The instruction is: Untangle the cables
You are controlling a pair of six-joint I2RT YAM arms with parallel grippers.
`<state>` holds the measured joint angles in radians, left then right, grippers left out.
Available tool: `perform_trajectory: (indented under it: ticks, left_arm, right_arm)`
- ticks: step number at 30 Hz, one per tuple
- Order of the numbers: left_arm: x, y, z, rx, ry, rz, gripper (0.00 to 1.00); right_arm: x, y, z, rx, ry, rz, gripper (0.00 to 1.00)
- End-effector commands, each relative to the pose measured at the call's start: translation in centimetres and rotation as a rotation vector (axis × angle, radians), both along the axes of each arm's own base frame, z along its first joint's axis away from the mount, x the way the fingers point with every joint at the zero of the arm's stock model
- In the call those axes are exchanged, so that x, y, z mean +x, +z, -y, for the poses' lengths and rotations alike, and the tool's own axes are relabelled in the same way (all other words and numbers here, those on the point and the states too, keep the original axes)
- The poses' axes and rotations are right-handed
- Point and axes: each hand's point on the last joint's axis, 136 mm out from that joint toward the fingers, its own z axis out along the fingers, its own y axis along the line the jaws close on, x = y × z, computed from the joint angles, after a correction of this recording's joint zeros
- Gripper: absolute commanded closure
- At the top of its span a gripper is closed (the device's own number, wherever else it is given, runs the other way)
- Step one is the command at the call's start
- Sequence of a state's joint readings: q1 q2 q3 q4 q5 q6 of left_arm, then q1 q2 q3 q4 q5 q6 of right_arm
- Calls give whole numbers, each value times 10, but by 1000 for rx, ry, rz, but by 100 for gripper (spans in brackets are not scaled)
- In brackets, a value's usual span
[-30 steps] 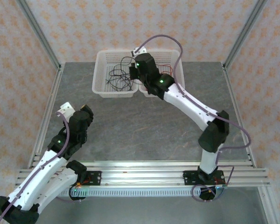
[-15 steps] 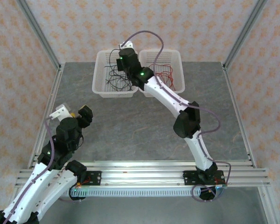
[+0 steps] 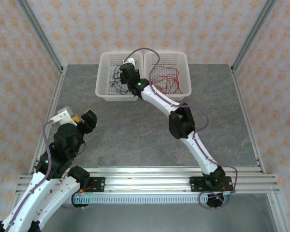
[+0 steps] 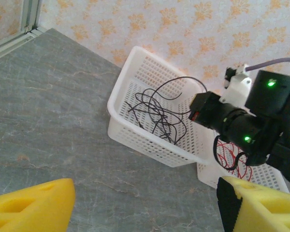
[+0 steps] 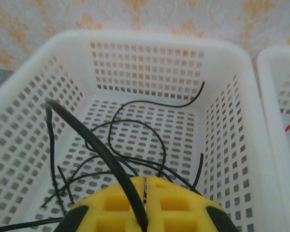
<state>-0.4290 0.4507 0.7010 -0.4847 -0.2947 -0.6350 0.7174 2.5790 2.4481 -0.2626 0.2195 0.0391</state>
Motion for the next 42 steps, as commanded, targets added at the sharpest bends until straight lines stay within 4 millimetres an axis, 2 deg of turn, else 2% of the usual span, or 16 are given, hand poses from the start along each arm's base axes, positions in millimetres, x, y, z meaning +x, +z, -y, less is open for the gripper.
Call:
perform_trajectory:
  ticks: [1, 5, 8, 10, 14, 17, 18, 20, 22, 25, 29, 36, 38, 42]
  left_arm:
    - [-5, 10, -2, 10, -9, 12, 22]
    - [-3, 10, -1, 13, -11, 10, 22]
    - [-2, 8, -2, 18, -6, 4, 22]
    - [-1, 8, -3, 30, 0, 0, 19]
    - [3, 10, -12, 89, 52, 4, 17]
    - [12, 16, -22, 151, 129, 5, 15]
    - [17, 18, -24, 173, 151, 11, 13]
    - [27, 20, -30, 218, 209, 19, 11]
    - [38, 19, -37, 264, 276, 25, 8]
    - [45, 13, -55, 281, 419, 22, 4]
    - [48, -3, -73, 276, 541, 55, 4]
    - [37, -55, -95, 275, 635, 177, 6]
    - [34, -74, -105, 321, 678, 158, 2]
    - [39, -95, -116, 416, 686, 119, 1]
  right_arm:
    - [8, 10, 2, 54, -18, 11, 99]
    - [8, 2, 6, 39, -21, -9, 82]
    - [6, 8, 8, 27, -21, -7, 65]
    - [5, 18, 11, 22, -24, 3, 54]
    - [0, 43, 22, -3, -46, 24, 41]
    - [-8, 69, 39, -31, -91, 41, 33]
    - [-12, 76, 47, -41, -110, 43, 28]
    - [-22, 89, 62, -63, -136, 49, 25]
    - [-35, 98, 81, -80, -169, 62, 3]
    - [-64, 113, 112, -74, -203, 107, 0]
    - [-109, 126, 168, -35, -264, 177, 0]
    - [-168, 105, 279, 26, -392, 221, 0]
    - [-183, 95, 311, 40, -438, 250, 0]
    - [-208, 71, 358, 51, -497, 298, 0]
